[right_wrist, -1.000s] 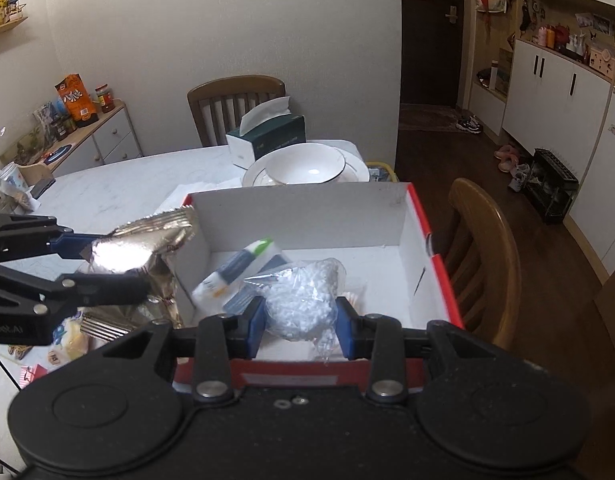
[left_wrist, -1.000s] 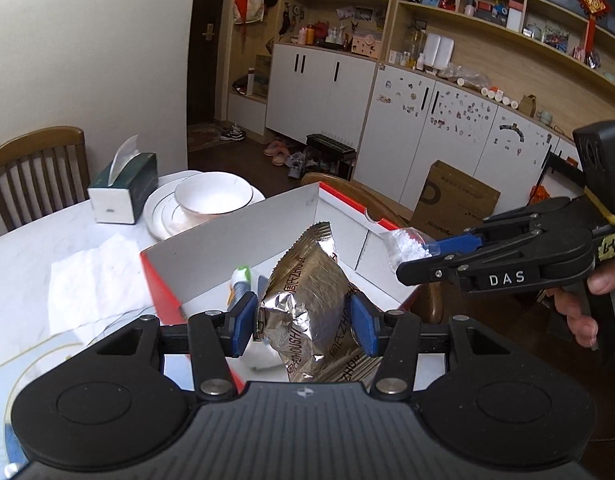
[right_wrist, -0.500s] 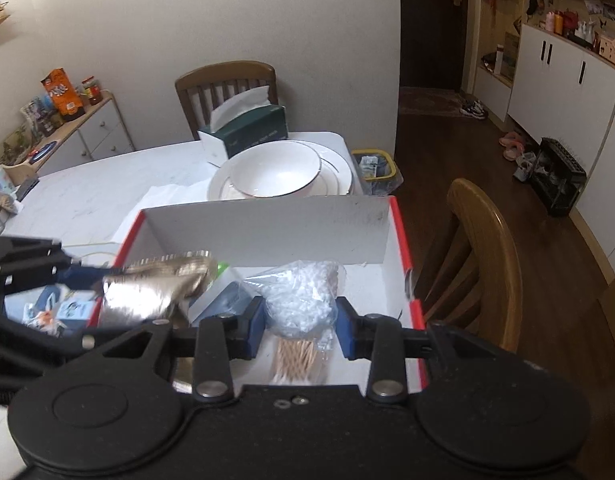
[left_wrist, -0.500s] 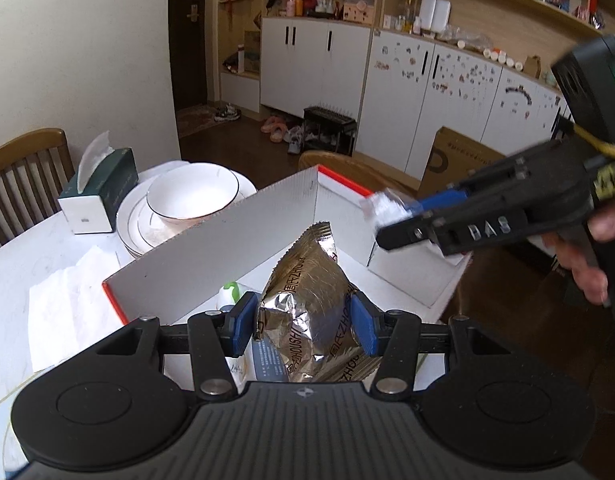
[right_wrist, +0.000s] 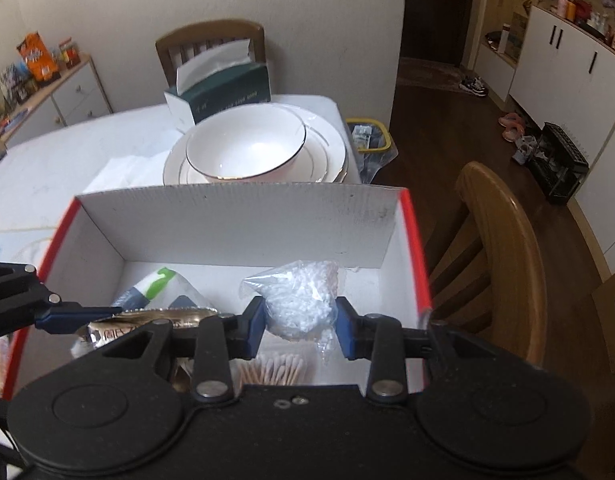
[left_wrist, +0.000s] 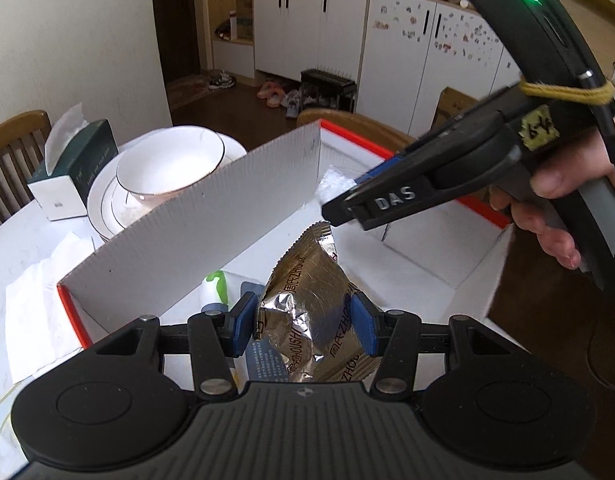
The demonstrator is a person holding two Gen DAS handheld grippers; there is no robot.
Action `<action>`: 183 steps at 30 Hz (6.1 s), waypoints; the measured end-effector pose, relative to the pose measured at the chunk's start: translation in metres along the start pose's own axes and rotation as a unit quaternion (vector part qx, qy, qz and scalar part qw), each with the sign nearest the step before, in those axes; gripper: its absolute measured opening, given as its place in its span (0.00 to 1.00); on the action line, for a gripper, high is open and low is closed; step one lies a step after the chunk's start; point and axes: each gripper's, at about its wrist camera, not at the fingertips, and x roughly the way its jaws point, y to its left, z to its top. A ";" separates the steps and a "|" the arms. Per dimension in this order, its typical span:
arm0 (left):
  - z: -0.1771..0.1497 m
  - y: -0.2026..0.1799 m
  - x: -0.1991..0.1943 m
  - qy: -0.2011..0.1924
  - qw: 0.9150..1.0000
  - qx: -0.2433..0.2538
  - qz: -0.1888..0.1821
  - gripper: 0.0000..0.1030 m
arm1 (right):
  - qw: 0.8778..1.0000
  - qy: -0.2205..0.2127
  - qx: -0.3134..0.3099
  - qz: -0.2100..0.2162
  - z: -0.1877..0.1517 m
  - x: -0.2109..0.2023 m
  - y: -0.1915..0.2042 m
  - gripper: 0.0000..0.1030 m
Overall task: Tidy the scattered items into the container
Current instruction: 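Carry the gold foil bag and plastic bag with both tools into the red box, then release the gold foil bag and plastic bag into the box by opening both tools, then withdraw both tools from the box back toward the table items, then reach the left tool toward the cartoon-face bun while the right tool approaches the blueberry bread bag, then close the left tool on the cartoon-face bun while the right tool grasps the blueberry bread bag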
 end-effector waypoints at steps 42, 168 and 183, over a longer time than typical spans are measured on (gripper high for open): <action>-0.005 0.002 0.030 0.072 0.996 0.024 -0.056 0.59 | 0.995 0.098 -0.021 -0.023 0.010 0.069 0.013 0.47; -0.317 0.196 -0.200 -0.015 0.971 -0.215 0.104 1.00 | 0.995 0.019 -0.078 0.061 -0.101 0.006 0.350 0.86; -0.323 0.200 -0.194 -0.005 0.970 -0.217 0.105 1.00 | 0.995 0.033 -0.074 0.052 -0.101 0.026 0.353 0.77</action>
